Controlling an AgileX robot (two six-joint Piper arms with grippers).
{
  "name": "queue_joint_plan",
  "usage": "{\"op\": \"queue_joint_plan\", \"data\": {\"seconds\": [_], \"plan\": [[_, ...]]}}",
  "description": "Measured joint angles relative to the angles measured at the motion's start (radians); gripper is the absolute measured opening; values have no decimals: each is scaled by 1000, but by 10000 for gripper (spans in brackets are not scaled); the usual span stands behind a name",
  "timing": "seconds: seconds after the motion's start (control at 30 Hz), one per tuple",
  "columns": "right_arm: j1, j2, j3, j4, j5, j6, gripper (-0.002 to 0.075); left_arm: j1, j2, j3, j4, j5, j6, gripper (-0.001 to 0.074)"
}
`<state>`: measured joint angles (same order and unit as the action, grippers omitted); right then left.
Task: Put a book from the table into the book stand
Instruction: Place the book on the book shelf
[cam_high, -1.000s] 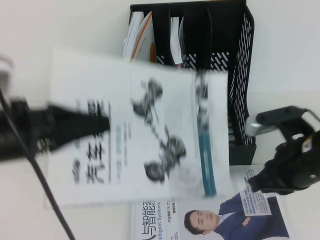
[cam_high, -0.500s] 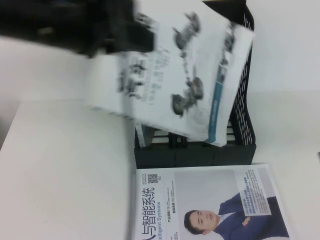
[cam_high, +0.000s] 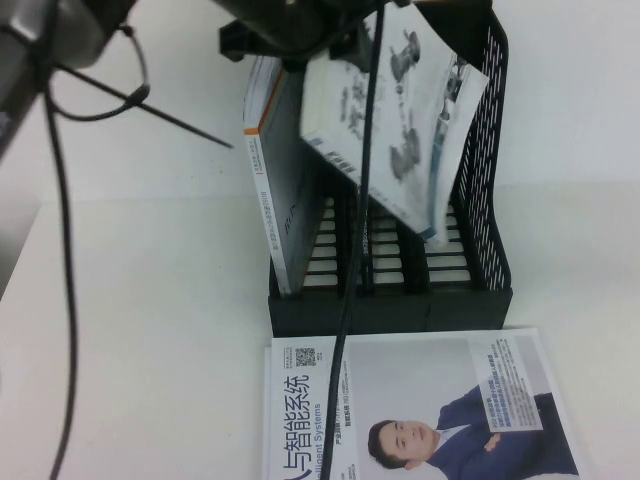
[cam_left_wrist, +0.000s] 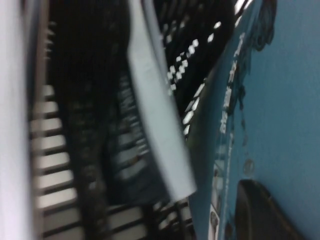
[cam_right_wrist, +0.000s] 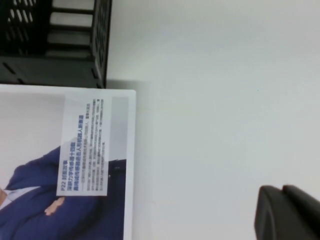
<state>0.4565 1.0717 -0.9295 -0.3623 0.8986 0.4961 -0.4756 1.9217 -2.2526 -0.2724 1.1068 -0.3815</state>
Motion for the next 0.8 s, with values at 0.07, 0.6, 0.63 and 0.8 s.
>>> {"op": "queue_joint_plan", "data": {"seconds": [0.07, 0.6, 0.63, 0.8], "plan": [[0, 0, 0, -2, 0, 0, -1, -13, 37, -50, 2, 8, -39, 121], [0, -5, 0, -2, 0, 2, -1, -124, 113, -100, 237, 55, -269, 120], [0, -5, 0, -2, 0, 2, -1, -134, 113, -100, 249, 55, -279, 120], [0, -5, 0, -2, 0, 2, -1, -165, 115, -100, 292, 53, -345, 120]]}}
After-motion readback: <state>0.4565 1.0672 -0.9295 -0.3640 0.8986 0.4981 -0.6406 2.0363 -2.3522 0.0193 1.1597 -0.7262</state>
